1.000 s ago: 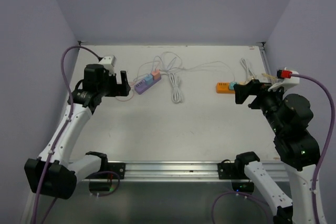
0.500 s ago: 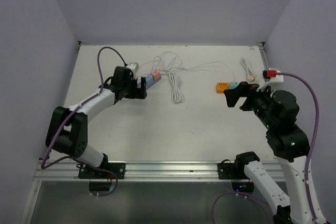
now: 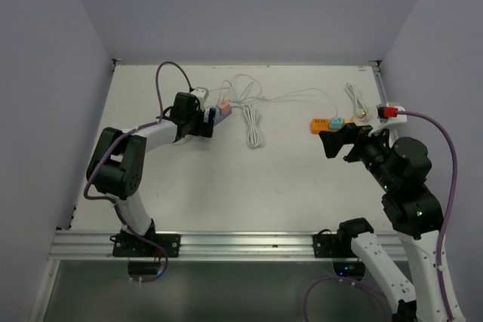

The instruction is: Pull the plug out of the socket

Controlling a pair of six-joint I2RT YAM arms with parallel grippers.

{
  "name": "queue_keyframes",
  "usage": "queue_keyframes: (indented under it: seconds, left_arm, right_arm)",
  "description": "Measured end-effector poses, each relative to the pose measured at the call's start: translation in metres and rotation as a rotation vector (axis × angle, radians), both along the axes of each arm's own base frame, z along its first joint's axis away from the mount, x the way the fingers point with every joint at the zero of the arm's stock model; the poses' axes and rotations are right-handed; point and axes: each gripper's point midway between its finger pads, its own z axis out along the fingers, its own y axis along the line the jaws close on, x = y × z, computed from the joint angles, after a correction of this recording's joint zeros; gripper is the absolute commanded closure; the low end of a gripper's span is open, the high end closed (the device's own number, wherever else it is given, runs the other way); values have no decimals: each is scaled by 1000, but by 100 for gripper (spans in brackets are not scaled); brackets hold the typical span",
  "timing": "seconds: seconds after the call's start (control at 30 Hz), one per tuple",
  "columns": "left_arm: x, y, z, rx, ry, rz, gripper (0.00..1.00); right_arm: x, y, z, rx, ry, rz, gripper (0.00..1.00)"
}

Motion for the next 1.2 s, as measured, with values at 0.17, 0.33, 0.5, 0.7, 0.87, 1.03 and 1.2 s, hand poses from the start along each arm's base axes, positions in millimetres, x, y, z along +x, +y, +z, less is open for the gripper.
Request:
queue_keyframes:
  seconds: [0.17,0.33,0.5,0.7,0.87,1.03,1.2]
  left_arm:
    - [16,-3,5,18,-46,-29,7]
    - [22,-6,-2,36,-46,-72,18]
    - [18,-10,-11,31,-21,-105,37]
    - [16,-14,-12,8,-15,-110,51]
    - [10,-19,-12,2,-23,-110,71]
    - [6,-30,-12,-16,-31,-116,81]
    - [-5,-49,-12,-15,-50,-133,86]
  right_arm:
    - [0,1,2,-3,-9,6,1]
    - [1,1,1,-3,-9,9,1]
    - [0,3,1,-1,-8,19,1]
    - [0,4,0,0,-6,24,1]
    - [0,4,0,2,-4,26,1]
    - [-1,4,-3,4,6,24,1]
    - [-2,5,-12,6,40,23,1]
